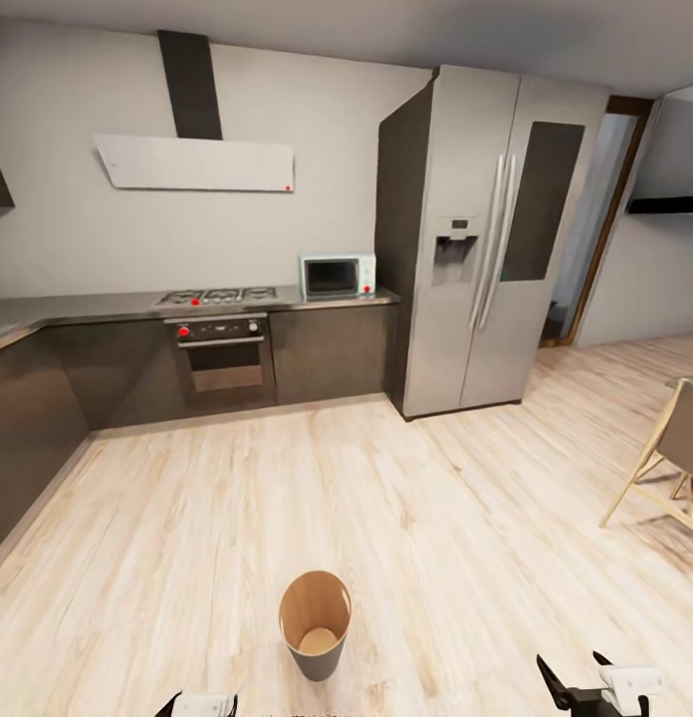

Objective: Put the three can of soda from the living room inside the tash can in the kitchen.

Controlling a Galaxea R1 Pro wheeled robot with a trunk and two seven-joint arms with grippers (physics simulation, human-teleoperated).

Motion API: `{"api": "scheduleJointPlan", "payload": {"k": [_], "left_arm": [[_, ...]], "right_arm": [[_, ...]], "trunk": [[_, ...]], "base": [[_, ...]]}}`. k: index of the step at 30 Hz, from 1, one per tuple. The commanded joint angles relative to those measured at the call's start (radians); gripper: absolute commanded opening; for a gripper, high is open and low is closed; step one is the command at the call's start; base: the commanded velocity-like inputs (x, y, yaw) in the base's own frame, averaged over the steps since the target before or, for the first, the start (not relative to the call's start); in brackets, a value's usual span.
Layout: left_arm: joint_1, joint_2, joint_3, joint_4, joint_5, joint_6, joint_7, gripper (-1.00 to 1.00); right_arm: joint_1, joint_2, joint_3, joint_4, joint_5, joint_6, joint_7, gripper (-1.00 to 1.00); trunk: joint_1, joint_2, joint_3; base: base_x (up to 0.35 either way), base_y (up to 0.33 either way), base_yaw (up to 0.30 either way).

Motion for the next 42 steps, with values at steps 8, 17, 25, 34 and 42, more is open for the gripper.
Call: {"api": "scheduleJointPlan", "payload": {"k": [8, 17, 25, 34, 42], "left_arm": [[0.0, 0.0, 0.0, 0.0, 0.0, 0.0, 0.001, 1.0], [0.0, 0.0, -0.001, 0.0, -0.002, 0.0, 0.001, 1.0], [0.0, 0.0, 0.0, 0.0, -0.002, 0.0, 0.001, 1.0], [0.0, 0.0, 0.0, 0.0, -0.002, 0.0, 0.001, 1.0], [0.0, 0.0, -0.001, 0.0, -0.003, 0.0, 0.001, 1.0]], "right_arm": [[0.0, -0.001, 0.014, 0.001, 0.0, 0.0, 0.0, 1.0], [0.0, -0.001, 0.026, 0.001, 0.0, 0.0, 0.0, 1.0], [0.0, 0.0, 0.026, 0.001, 0.0, 0.0, 0.0, 1.0], [0.0, 0.0, 0.027, 0.002, 0.0, 0.0, 0.0, 1.0], [0.0, 0.0, 0.03, 0.009, 0.001, -0.001, 0.0, 1.0]], "trunk": [[0.0, 0.0, -0.011], [0.0, 0.0, -0.022], [0.0, 0.0, -0.033], [0.0, 0.0, -0.044], [0.0, 0.0, -0.055]], "base": [[0.0, 0.0, 0.141], [0.0, 0.0, 0.142], [0.0, 0.0, 0.144], [0.0, 0.0, 0.145], [0.001, 0.001, 0.145]]}}
